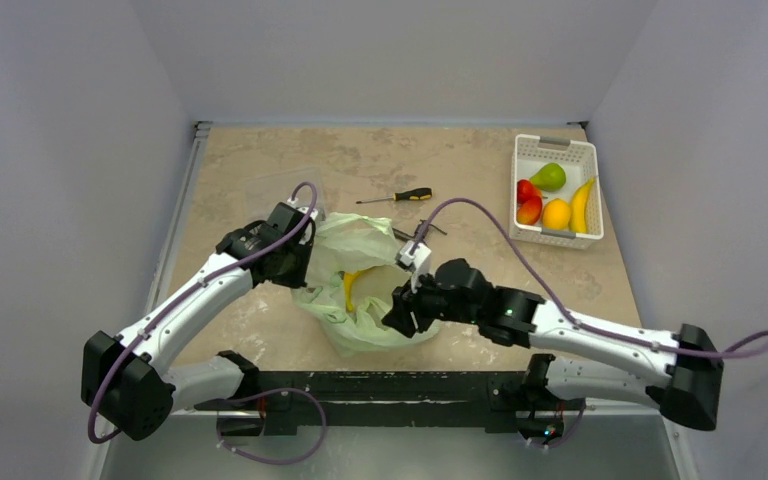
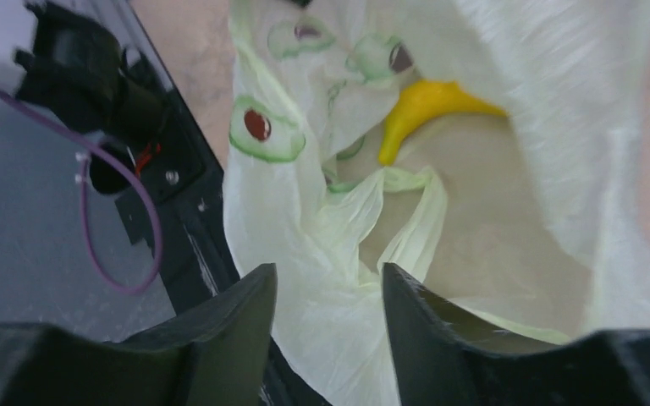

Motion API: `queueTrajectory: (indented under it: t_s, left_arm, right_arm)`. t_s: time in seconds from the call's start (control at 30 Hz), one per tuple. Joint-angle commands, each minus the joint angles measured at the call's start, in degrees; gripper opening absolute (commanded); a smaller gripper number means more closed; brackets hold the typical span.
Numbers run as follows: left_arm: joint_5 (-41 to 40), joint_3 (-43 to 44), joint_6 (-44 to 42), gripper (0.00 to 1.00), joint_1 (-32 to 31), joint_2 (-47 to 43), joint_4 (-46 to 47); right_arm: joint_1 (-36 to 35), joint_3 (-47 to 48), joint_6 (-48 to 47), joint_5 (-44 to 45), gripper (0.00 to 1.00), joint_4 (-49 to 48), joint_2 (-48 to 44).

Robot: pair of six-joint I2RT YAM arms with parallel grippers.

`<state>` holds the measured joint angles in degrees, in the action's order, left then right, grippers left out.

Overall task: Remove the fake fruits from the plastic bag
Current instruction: Adjust the plastic bag at the center of the board, then take out the fake fruit from the plastic bag.

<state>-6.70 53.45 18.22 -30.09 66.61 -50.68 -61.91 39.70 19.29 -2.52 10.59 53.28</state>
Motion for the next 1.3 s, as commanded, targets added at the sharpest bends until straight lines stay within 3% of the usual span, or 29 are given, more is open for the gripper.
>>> queueTrajectory:
  t_s: [0.0,0.17,0.37,0.53,0.8,0.93,1.13,1.27]
  left_arm:
    - [-0.62,1.51,-0.66,0.00,-0.13,-0.26,0.67]
    - [-0.96,1.65,-0.64,0.00,-0.15,0.36,0.52]
    - [-1.36,1.68,-0.55,0.00,-0.15,0.94,0.39]
    - [-1.28,1.84,-0.66,0.00,-0.08,1.03,0.45]
    - [-0.98,1.91,-0.64,0.00,-0.15,1.61,0.42]
    - [-0.96,1.92,-0.55,0.00,-0.16,1.53,0.55]
    - [-0.95,1.85,-0.49,0.00,-0.15,1.09,0.58]
    - [0.06,1.48,-0.54,0.00,-0.20,-0.03,1.51]
  right_arm:
    - [-0.66,-3.30,0.92,-4.39,0.43,-10.87,10.29]
    - [-0.69,-10.94,-1.62,4.00,0.40,-34.93,18.26]
    - [-4.24,-13.61,1.90,7.84,0.36,-46.07,32.95]
    - [-8.48,-11.58,3.73,20.37,0.36,-43.01,39.12]
    - [-9.55,-10.07,3.73,31.70,0.42,-40.08,27.71]
    - [-9.55,-10.95,0.60,33.52,0.44,-45.82,24.23]
    - [-9.55,-5.99,-2.56,36.57,0.43,-50.83,32.28]
    - [-9.49,-2.43,5.66,46.60,0.40,-51.48,38.35]
